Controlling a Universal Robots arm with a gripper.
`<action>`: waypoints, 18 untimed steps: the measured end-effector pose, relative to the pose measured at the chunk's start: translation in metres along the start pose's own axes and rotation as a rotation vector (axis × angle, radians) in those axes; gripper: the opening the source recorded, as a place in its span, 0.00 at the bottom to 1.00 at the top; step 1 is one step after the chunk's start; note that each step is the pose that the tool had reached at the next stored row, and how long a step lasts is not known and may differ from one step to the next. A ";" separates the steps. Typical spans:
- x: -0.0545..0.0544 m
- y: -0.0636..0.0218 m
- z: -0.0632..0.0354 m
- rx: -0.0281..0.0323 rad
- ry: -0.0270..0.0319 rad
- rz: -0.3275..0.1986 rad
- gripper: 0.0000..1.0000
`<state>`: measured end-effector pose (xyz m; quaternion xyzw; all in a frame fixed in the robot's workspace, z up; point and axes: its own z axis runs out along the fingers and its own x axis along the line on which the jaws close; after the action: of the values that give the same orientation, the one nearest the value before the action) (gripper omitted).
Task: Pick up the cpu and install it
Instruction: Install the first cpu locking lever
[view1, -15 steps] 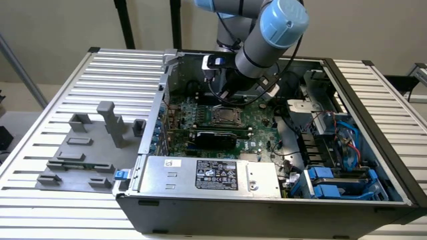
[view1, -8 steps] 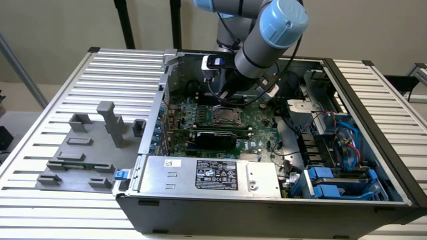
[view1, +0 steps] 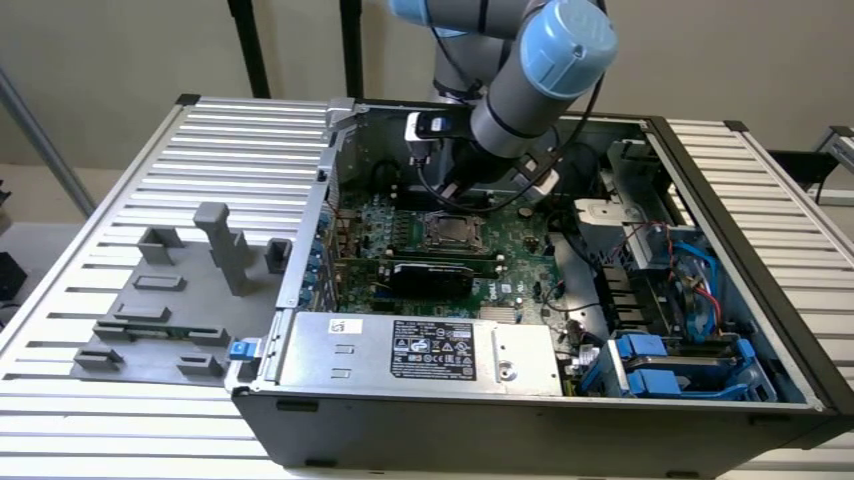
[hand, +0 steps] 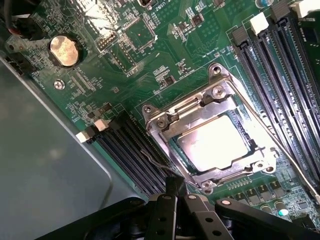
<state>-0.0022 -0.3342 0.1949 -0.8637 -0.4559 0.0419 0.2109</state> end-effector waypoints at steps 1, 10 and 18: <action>0.001 0.0004 0.0003 -0.0001 0.0000 0.000 0.11; 0.006 0.0040 -0.0024 0.0009 -0.0033 0.002 0.11; 0.000 -0.0032 -0.0036 0.0012 -0.0047 -0.001 0.11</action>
<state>-0.0040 -0.3341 0.1994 -0.8632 -0.4569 0.0441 0.2103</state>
